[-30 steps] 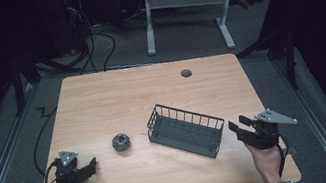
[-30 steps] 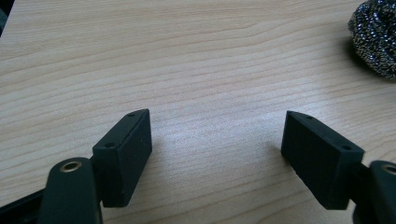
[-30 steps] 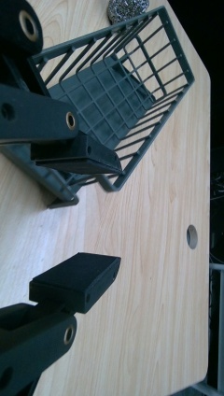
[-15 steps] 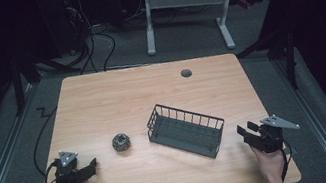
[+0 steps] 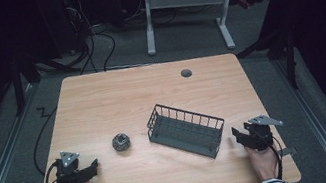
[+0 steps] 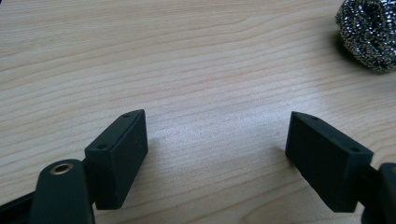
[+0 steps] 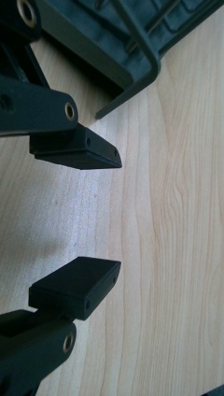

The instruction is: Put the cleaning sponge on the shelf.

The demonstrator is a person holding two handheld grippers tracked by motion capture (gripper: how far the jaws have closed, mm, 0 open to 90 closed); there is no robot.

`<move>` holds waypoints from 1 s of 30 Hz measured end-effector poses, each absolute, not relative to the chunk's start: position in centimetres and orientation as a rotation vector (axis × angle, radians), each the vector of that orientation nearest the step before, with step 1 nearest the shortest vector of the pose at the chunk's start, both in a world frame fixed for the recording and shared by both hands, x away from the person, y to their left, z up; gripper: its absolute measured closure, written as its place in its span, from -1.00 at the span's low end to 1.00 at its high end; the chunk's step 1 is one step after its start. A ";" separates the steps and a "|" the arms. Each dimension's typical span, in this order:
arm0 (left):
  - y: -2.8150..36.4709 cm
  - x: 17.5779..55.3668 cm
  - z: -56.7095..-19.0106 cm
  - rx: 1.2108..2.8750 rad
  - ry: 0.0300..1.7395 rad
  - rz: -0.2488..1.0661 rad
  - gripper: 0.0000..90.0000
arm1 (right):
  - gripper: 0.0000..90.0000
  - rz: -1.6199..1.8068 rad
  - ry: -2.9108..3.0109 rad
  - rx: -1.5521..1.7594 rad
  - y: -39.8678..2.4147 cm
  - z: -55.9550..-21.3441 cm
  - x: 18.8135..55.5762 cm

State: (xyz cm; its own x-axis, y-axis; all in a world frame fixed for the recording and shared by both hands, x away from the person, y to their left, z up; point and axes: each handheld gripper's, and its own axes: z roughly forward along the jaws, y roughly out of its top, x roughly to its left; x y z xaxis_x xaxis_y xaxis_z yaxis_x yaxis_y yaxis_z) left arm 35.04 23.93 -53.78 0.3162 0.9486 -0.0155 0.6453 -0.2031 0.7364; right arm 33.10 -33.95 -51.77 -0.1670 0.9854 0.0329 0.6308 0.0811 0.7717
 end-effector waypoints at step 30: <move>20.0 33.0 -50.6 1.998 1.251 0.407 -0.67 | -0.16 0.791 1.872 1.617 -33.5 -53.0 34.4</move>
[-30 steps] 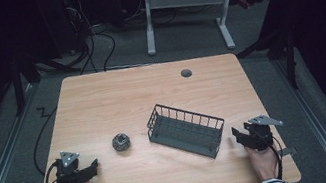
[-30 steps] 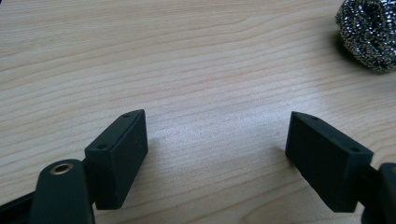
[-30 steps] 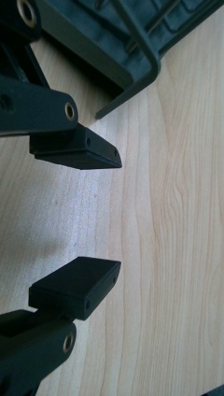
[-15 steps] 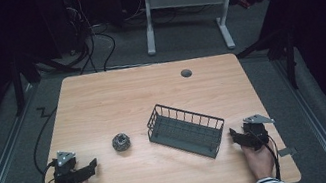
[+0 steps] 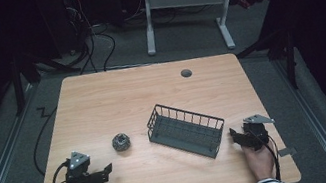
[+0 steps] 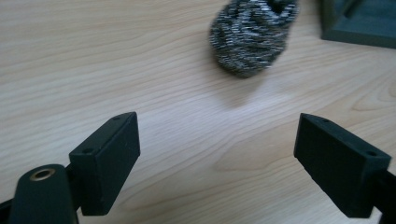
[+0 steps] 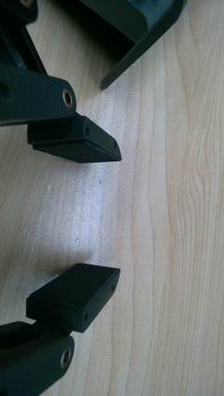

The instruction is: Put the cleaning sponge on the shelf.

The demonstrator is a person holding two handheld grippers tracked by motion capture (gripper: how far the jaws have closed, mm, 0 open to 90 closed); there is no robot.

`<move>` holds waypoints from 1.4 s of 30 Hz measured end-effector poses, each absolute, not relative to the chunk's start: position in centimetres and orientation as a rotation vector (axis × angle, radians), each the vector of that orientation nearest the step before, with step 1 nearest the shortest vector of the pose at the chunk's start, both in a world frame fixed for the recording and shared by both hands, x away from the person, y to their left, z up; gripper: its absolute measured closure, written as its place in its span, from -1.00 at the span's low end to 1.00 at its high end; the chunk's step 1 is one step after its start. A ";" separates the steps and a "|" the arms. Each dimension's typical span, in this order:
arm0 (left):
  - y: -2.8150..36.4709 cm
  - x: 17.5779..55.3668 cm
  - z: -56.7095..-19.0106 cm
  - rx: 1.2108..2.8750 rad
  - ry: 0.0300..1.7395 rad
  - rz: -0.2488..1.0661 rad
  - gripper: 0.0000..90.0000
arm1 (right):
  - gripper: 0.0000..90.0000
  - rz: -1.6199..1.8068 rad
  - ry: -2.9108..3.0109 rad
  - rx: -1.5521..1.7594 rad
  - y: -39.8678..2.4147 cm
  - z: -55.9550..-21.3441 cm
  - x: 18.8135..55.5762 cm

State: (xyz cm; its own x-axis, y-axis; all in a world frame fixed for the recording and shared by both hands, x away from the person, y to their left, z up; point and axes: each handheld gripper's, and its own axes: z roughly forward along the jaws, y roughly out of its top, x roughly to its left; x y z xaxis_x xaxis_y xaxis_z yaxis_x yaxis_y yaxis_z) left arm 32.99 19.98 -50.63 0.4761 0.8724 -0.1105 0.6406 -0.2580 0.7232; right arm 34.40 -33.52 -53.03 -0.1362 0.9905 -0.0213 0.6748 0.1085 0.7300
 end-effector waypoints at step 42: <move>13.1 40.4 -50.9 2.171 1.170 0.450 -0.15 | -0.17 0.790 1.869 1.617 -33.6 -53.0 34.4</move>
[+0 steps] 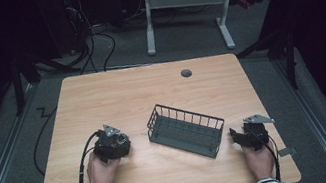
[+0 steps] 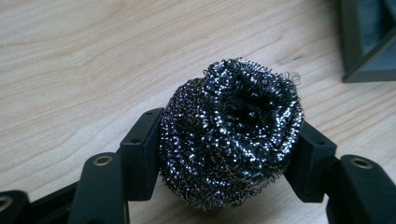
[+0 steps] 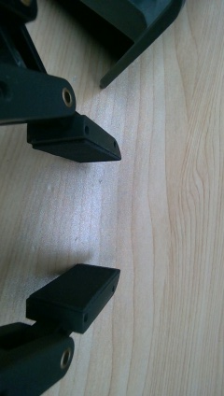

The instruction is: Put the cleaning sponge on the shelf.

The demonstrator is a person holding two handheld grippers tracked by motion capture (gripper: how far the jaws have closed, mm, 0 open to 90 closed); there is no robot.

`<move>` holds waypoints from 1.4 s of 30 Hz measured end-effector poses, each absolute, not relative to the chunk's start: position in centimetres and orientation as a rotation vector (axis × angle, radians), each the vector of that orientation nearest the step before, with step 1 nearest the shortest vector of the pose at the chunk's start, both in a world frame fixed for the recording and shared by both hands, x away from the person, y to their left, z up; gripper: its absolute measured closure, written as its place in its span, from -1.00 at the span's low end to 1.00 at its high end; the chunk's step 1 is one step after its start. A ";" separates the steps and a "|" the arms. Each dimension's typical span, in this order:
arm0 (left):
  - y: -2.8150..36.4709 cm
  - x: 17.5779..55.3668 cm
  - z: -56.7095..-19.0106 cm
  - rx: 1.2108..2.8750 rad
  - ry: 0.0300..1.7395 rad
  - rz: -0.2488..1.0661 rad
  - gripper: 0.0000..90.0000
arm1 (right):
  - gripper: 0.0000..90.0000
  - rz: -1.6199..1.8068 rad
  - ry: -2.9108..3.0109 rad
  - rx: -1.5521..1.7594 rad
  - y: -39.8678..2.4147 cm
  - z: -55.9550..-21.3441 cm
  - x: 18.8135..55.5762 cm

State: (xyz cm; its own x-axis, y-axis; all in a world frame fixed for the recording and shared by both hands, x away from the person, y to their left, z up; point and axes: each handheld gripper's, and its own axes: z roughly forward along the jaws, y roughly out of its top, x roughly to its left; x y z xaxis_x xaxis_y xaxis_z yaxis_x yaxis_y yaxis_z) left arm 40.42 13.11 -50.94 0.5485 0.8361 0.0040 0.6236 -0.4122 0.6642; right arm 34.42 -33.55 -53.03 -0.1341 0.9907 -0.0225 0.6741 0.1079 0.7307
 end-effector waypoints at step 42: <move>11.8 40.2 -38.8 2.028 0.872 0.239 -0.11 | -0.22 0.798 1.874 1.620 -33.6 -53.0 34.4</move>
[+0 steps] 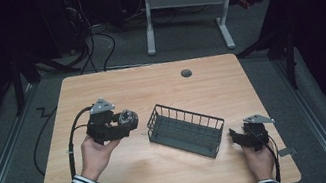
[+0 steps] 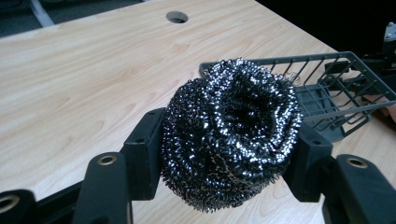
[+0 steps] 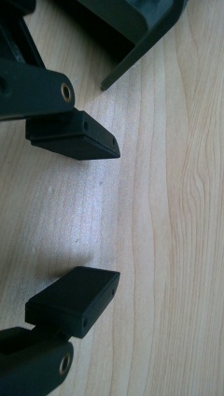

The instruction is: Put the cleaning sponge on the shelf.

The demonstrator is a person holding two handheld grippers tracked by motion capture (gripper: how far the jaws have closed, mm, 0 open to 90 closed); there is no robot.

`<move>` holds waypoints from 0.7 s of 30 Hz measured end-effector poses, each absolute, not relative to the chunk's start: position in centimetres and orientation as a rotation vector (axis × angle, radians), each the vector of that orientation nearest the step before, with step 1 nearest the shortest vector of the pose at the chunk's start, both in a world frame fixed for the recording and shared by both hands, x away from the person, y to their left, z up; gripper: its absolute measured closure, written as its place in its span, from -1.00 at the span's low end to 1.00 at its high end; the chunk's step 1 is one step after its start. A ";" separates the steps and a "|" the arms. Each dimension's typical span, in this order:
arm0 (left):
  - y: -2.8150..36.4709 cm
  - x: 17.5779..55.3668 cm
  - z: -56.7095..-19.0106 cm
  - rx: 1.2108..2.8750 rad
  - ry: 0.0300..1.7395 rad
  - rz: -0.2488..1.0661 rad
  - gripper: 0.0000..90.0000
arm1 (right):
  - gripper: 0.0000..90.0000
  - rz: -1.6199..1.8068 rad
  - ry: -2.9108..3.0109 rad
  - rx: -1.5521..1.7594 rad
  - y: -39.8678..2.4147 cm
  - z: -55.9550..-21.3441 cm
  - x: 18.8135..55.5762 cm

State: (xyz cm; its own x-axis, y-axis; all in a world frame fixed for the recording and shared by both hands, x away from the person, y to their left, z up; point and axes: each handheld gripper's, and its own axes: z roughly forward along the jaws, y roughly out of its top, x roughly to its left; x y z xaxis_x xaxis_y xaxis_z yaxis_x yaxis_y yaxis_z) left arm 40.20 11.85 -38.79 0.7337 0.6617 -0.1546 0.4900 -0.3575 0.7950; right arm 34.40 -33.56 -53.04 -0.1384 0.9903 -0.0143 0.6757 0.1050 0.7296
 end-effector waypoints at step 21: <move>3.6 42.1 -39.4 2.129 0.751 0.173 -0.11 | -0.22 0.795 1.872 1.622 -33.6 -53.0 34.4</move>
State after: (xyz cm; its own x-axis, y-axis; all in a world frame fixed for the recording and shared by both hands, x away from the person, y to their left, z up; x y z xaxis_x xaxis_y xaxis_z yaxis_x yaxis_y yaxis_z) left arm 42.08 3.61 -39.43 0.8102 0.5698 -0.1374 0.4523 -0.4587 0.7649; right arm 34.40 -33.58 -53.03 -0.1358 0.9906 -0.0163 0.6764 0.1047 0.7291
